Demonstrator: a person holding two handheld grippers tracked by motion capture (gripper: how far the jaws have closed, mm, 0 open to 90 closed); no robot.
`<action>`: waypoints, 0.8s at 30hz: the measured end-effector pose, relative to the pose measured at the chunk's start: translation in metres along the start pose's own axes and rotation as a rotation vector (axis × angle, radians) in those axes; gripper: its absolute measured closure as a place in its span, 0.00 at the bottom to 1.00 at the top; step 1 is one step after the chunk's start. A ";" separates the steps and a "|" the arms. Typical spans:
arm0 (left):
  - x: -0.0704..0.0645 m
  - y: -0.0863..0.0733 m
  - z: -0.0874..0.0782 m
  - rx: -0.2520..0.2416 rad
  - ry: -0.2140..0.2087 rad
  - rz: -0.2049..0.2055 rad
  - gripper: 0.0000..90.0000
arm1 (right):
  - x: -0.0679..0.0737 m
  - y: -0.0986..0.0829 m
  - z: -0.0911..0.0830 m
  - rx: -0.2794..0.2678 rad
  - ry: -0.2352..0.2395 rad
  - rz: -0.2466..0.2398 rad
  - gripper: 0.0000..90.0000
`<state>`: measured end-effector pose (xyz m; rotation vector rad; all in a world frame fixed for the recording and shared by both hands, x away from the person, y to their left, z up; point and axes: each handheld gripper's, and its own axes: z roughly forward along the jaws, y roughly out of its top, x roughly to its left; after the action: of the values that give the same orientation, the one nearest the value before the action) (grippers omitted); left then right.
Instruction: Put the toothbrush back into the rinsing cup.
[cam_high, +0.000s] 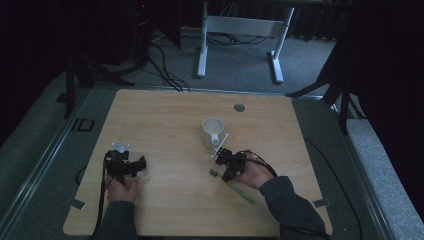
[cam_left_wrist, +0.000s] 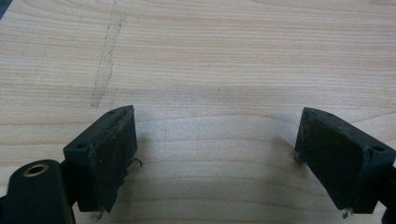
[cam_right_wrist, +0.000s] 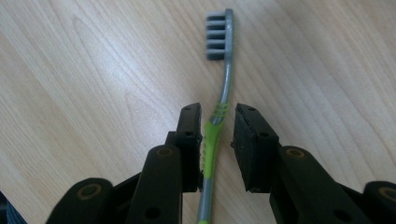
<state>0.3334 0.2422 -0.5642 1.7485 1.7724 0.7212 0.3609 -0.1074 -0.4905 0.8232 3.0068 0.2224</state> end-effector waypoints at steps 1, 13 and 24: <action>0.000 0.000 0.000 0.000 0.000 -0.001 0.15 | 0.001 0.000 0.001 0.007 0.003 0.000 0.80; 0.000 0.000 0.000 0.000 0.000 0.000 0.15 | 0.002 -0.001 0.009 0.056 0.011 -0.021 0.80; 0.000 0.000 0.000 0.000 0.000 -0.001 0.15 | 0.003 -0.002 0.016 0.101 0.030 -0.032 0.81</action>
<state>0.3334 0.2422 -0.5642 1.7476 1.7729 0.7208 0.3583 -0.1061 -0.5063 0.7851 3.0792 0.0844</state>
